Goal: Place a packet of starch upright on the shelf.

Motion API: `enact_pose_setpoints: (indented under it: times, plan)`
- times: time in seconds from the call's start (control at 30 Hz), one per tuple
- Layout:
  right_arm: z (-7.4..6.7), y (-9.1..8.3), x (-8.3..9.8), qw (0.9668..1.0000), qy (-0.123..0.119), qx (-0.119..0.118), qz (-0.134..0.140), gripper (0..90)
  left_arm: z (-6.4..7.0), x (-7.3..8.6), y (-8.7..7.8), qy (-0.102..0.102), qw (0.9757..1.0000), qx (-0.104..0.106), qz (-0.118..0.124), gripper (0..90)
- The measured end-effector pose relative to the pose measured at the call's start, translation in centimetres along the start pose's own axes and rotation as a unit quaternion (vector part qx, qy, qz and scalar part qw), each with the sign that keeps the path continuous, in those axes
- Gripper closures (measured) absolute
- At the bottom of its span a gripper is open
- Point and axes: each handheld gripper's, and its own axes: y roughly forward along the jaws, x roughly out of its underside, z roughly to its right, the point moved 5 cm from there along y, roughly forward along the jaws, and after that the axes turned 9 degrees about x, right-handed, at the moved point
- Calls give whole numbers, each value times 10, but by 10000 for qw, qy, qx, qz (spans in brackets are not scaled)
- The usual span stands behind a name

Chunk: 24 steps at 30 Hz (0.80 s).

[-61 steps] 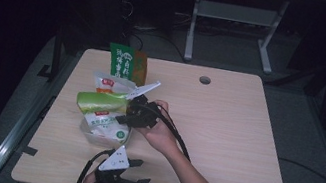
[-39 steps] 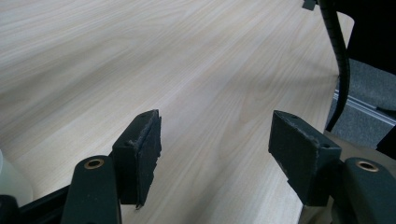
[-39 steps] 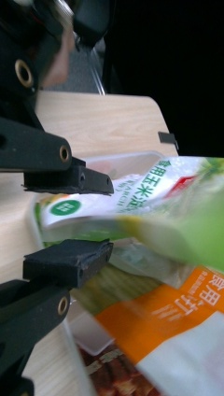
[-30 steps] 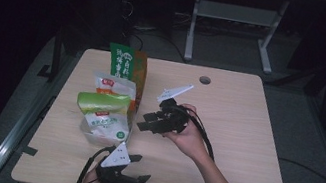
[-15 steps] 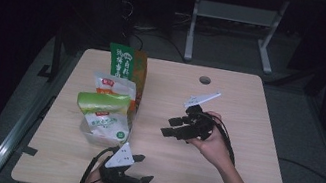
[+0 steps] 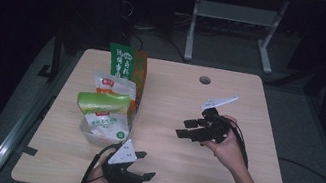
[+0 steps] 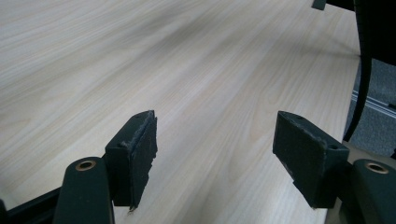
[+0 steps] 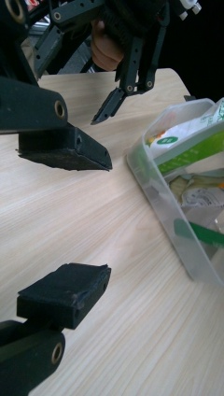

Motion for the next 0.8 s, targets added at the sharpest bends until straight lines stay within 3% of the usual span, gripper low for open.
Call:
enact_pose_setpoints:
  times: [0.63,0.8]
  plan:
    - [21,-26,27,9993,283,258,-11,394,-9,-8,10,54,9999,-140,-27,299]
    - [27,-31,36,9988,392,292,21,391,-12,-11,10,57,9997,-204,84,298]
